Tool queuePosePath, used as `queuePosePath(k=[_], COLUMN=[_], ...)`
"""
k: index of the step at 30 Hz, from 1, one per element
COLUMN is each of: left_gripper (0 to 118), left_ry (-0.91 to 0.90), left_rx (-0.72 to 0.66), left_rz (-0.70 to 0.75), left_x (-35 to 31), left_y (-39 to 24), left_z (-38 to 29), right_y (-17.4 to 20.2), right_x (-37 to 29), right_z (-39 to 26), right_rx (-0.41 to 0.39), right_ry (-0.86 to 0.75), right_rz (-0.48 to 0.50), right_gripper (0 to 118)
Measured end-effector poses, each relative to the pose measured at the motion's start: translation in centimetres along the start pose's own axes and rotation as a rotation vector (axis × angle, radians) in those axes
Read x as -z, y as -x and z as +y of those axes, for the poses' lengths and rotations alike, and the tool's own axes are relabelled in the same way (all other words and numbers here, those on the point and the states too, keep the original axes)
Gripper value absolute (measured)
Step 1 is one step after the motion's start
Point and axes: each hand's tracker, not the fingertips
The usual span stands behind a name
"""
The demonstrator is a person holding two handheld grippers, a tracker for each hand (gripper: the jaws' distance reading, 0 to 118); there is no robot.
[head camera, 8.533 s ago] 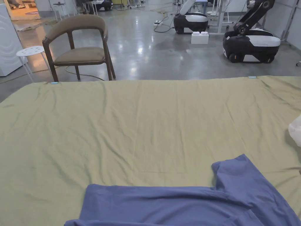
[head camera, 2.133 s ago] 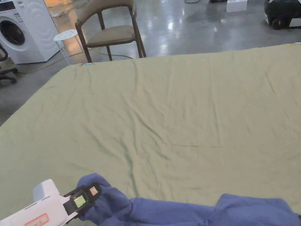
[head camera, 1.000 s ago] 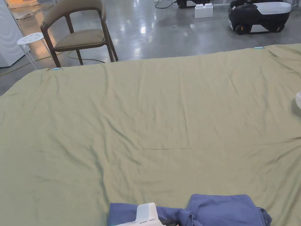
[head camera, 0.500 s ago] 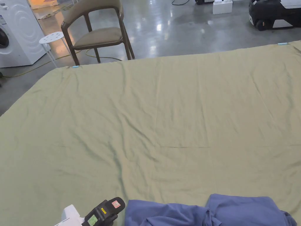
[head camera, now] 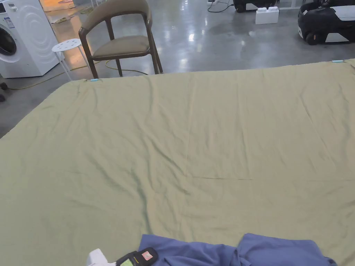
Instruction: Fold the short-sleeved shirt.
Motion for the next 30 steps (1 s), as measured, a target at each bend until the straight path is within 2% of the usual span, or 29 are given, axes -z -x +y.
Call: queuePosePath(k=[3,6,8,11,17,21,23,25,27,28,30], left_gripper=[10,11,11,11,11,11,13,24,48,65,69], left_ry=[-0.087,-0.153,-0.183,-0.163,-0.052,0.113,0.18,0.22,0.28,0.297,0.257], left_rx=[0.099,0.338,0.488,0.435,0.531,0.626,0.656,0.692,0.719,0.717,0.693], left_rz=[0.051,0.197,0.239,0.146,0.066,0.142,0.127,0.124,0.132,0.112,0.024], left_x=[-4.5,-7.4,-7.9,-6.0,2.3,8.2,10.1,11.0,11.6,11.4,9.9], left_y=[-1.7,-4.5,-7.2,-10.9,-16.0,-16.5,-16.3,-16.1,-16.3,-16.6,-17.0], left_z=[2.3,3.3,2.4,-0.6,-8.3,-12.0,-13.2,-13.9,-14.1,-14.0,-13.4], right_y=[0.2,0.5,0.8,1.3,1.4,0.5,-0.2,-0.8,-2.4,-2.9,-3.2], right_x=[0.6,1.2,1.5,1.6,0.3,-0.5,-1.0,-1.1,-1.2,-1.2,-1.1], right_z=[-0.2,-0.4,-0.4,-0.2,0.0,-0.4,-0.8,-1.1,-1.7,-1.8,-1.9], right_rx=[0.002,0.01,0.001,-0.01,-0.027,-0.009,0.012,0.03,0.038,0.039,0.044], right_ry=[0.007,0.018,0.026,0.028,0.0,0.003,0.006,0.014,0.029,0.033,0.037], right_rz=[0.009,0.034,0.041,0.054,0.048,0.008,-0.008,-0.021,-0.038,-0.044,-0.045], right_gripper=[0,0,0,0,0,0,0,0,0,0,0])
